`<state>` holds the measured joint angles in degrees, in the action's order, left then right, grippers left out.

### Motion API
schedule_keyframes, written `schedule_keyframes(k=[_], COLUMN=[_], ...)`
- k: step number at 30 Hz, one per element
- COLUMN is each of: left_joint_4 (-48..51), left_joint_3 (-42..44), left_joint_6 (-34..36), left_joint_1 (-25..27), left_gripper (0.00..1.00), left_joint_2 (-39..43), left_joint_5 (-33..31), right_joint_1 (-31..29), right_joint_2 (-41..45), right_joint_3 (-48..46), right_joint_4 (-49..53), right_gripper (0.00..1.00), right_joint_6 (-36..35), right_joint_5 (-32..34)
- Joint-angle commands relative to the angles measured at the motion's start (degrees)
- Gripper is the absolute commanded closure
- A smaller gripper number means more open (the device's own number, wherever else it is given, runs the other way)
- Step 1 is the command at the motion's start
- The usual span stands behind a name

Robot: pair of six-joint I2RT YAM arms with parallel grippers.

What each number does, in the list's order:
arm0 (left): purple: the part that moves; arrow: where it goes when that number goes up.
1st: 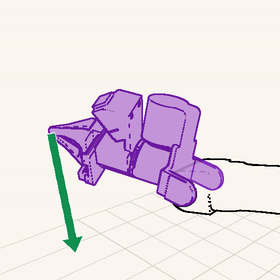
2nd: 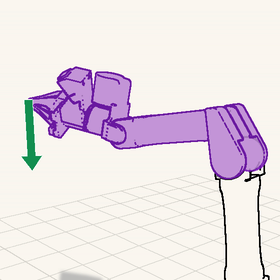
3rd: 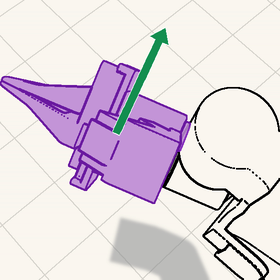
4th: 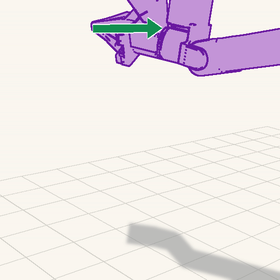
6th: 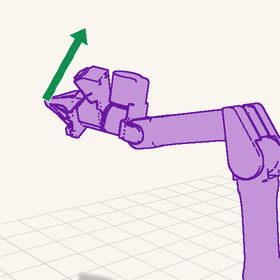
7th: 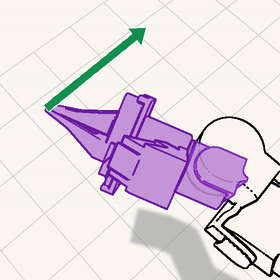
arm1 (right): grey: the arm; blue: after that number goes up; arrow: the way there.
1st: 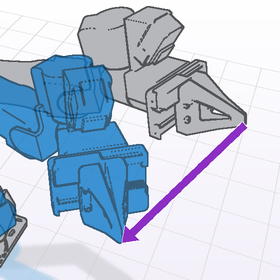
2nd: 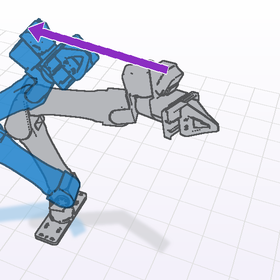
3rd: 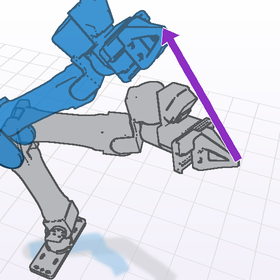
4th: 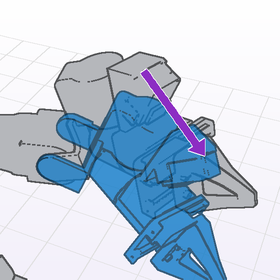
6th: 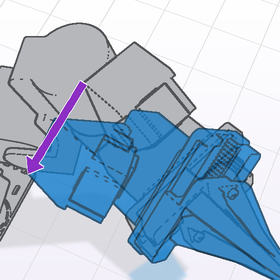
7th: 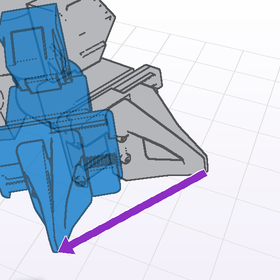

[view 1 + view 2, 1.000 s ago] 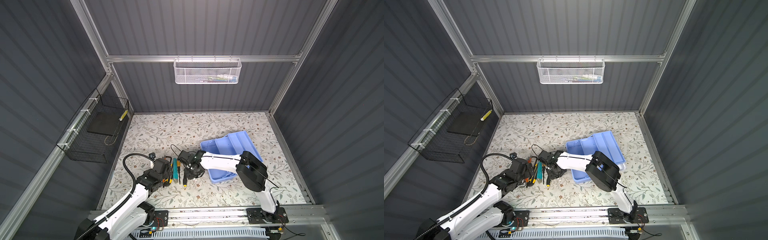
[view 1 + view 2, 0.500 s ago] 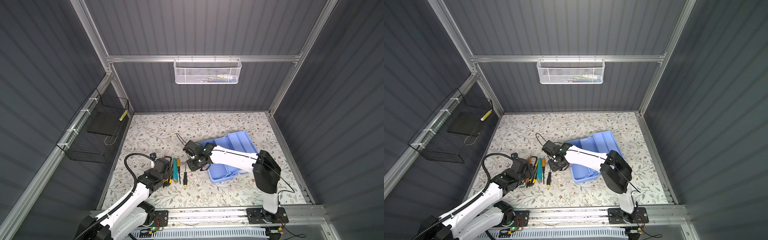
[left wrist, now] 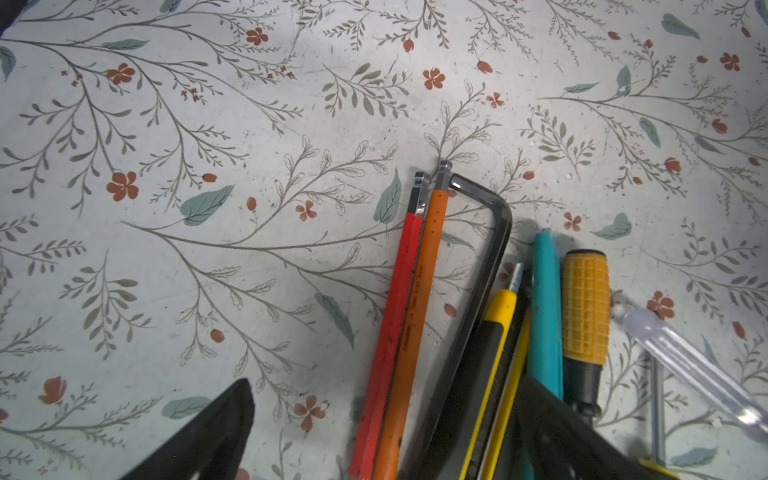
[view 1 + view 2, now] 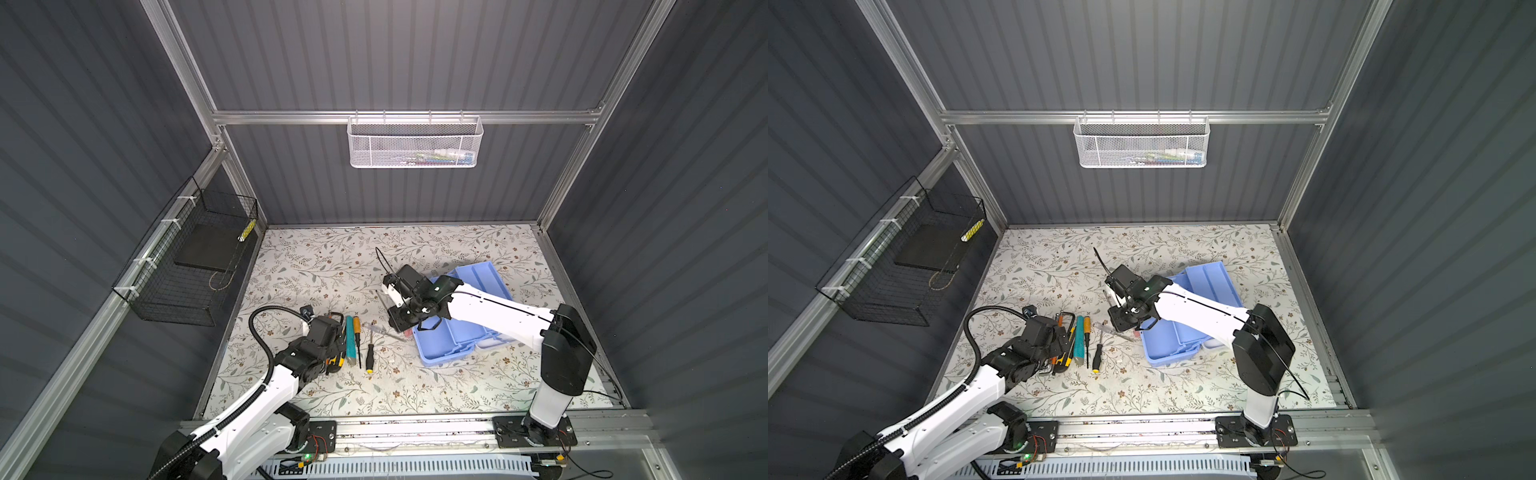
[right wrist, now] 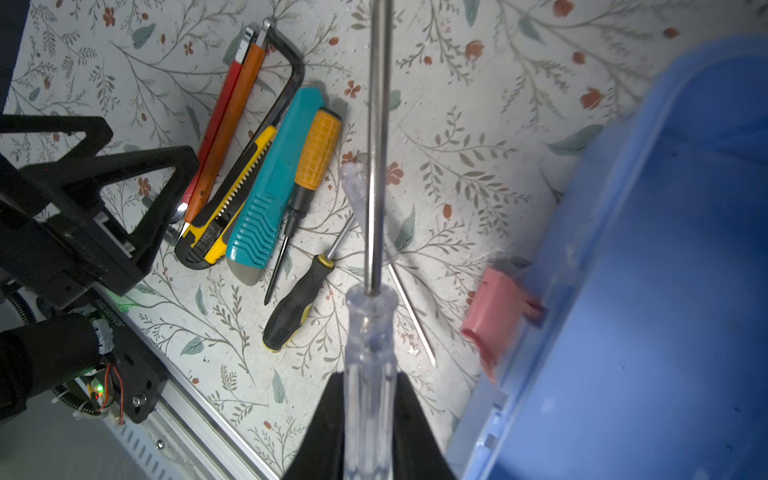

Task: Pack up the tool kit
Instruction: 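Lift the clear screwdriver with the right gripper over the blue tray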

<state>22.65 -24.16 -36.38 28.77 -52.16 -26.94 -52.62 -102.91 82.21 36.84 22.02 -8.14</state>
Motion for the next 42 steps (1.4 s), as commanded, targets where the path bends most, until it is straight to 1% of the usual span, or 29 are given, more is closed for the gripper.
schedule_keyframes(k=[1,3,6,11,16,19,23,26,31,42], left_joint_4=[-0.15,-0.15,-0.28,-0.51,-0.68,-0.73,-0.68,-0.6,-0.61,-0.64], left_joint_3=[-1.6,-1.59,-1.68,-1.85,-1.92,-1.94,-2.03,-1.94,-2.03,-2.12], left_joint_6=[0.93,0.96,1.07,1.39,1.66,1.66,1.66,1.66,1.66,1.66], left_joint_1=[-0.32,-0.3,-0.3,-0.3,-0.3,-0.3,-0.3,-0.3,-0.3,-0.3], left_gripper=[0.0,0.01,0.01,0.01,0.0,0.0,0.01,0.01,0.01,0.01], left_joint_2=[0.39,0.39,0.06,-0.31,-0.57,-0.75,-0.84,-0.75,-1.01,-1.01], left_joint_5=[0.31,0.3,0.56,0.82,1.09,1.14,1.1,1.1,1.1,1.01], right_joint_1=[-0.3,0.18,2.7,10.62,21.17,25.83,30.84,32.87,34.58,34.79], right_joint_2=[-0.77,1.01,5.03,13.94,22.46,25.62,28.56,29.55,29.75,27.73], right_joint_3=[-0.6,-0.64,-1.32,-5.19,-9.15,-10.66,-14.24,-16.29,-19.73,-21.39], right_joint_4=[-0.44,0.43,3.04,8.35,12.46,14.85,15.51,15.84,13.7,11.03], right_gripper=[1.0,1.0,1.0,1.0,1.0,1.0,1.0,1.0,1.0,1.0], right_joint_6=[0.5,-0.28,-2.02,-6.44,-10.14,-11.45,-12.67,-12.79,-13.2,-12.96], right_joint_5=[-2.03,-0.69,0.26,4.3,7.27,9.32,9.41,10.65,8.82,7.08])
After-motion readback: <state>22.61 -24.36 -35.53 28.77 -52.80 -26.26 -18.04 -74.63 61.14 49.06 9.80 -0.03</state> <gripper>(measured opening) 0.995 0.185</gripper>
